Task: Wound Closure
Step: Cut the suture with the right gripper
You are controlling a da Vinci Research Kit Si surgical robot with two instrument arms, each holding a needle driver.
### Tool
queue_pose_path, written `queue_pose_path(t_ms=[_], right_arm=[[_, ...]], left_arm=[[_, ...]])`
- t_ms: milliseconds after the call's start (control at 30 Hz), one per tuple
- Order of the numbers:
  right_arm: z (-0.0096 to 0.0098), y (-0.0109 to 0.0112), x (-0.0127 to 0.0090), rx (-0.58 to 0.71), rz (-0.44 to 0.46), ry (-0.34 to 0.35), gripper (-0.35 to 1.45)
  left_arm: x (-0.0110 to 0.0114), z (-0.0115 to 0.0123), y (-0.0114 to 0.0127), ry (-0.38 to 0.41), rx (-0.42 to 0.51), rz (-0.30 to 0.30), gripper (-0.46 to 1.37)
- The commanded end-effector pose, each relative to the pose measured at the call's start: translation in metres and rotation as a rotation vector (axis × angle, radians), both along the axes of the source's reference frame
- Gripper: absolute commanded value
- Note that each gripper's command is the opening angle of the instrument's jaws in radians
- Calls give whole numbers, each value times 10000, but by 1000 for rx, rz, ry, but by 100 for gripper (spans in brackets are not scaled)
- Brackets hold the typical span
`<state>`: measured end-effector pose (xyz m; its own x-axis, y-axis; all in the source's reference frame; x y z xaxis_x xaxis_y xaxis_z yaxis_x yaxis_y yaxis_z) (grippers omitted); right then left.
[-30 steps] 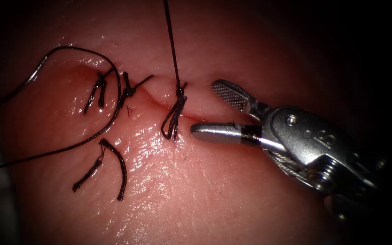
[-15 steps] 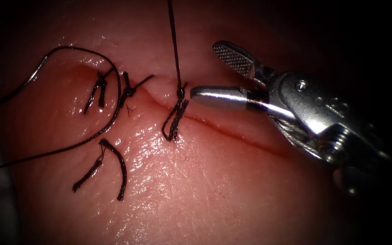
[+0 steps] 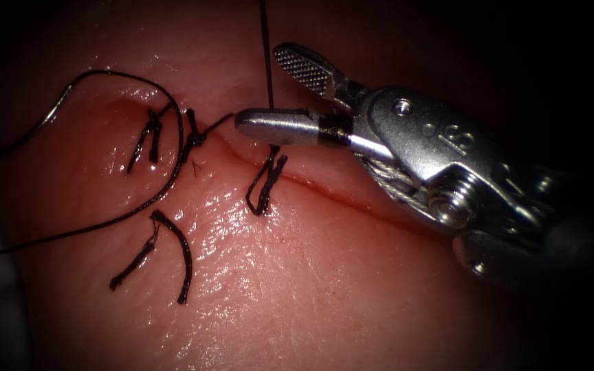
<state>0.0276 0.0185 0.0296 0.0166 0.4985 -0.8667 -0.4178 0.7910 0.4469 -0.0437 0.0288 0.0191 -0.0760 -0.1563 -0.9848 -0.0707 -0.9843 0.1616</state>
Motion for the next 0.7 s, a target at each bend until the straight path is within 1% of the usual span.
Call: queue_pose_path(t_ms=[33,167,267,500,700], right_arm=[[2,0,1,-19,-6,-5,133],[14,-4,7,-77,-17,-30,139],[21,-5,9,-108,-27,-44,140],[24,-5,14,-162,-53,-43,137],[27,-2,24,-168,-49,-48,135]], left_arm=[[0,0,0,0,1,2,-35],[0,0,-1,0,1,2,-35],[0,0,-1,0,2,2,-35],[-2,-1,-2,1,2,1,-35],[-4,-2,-4,-5,8,5,-35]])
